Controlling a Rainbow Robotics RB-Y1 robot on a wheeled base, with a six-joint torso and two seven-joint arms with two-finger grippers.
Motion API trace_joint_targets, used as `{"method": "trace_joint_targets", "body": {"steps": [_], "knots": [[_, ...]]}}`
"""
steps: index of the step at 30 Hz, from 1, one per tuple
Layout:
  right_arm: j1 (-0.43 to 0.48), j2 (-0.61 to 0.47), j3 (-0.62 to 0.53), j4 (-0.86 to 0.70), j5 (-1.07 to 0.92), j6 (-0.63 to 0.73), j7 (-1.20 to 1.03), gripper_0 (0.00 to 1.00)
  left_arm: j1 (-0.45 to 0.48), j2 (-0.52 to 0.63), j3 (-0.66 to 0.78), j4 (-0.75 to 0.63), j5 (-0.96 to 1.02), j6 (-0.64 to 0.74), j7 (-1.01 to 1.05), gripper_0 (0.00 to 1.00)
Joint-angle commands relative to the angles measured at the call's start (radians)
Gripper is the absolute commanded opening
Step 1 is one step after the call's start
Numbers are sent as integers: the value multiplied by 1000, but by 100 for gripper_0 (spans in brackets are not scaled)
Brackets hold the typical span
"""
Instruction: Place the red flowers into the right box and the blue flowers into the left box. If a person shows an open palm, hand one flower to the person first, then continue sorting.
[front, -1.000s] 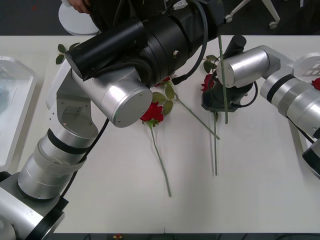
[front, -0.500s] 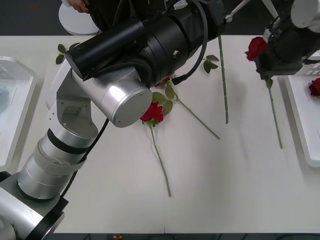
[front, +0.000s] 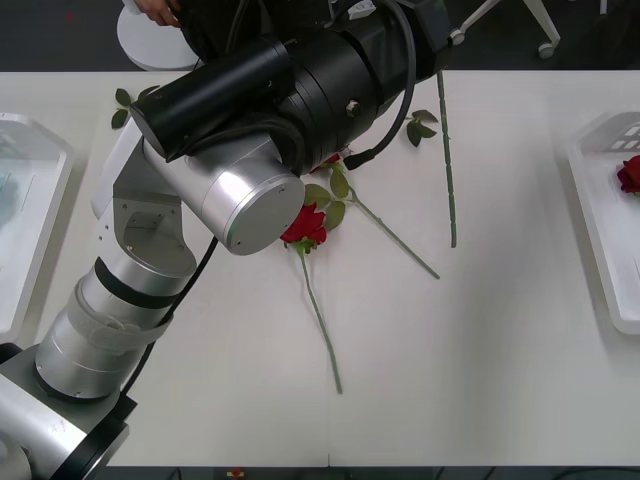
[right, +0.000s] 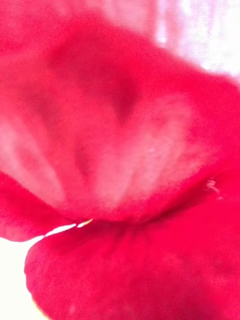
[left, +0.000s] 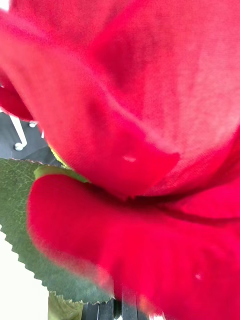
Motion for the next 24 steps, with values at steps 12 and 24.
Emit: {"method": "trace_joint_targets", "body": {"steps": [12,24], "knots": [[152,46,-13,226,190,-400,60,0,-7,-23,-10,-36,-9,-14,-21,0],[188,137,-56,340,249,-499,17,0,-7,-23,-10,-36,-9,-14,-21,0]]}}
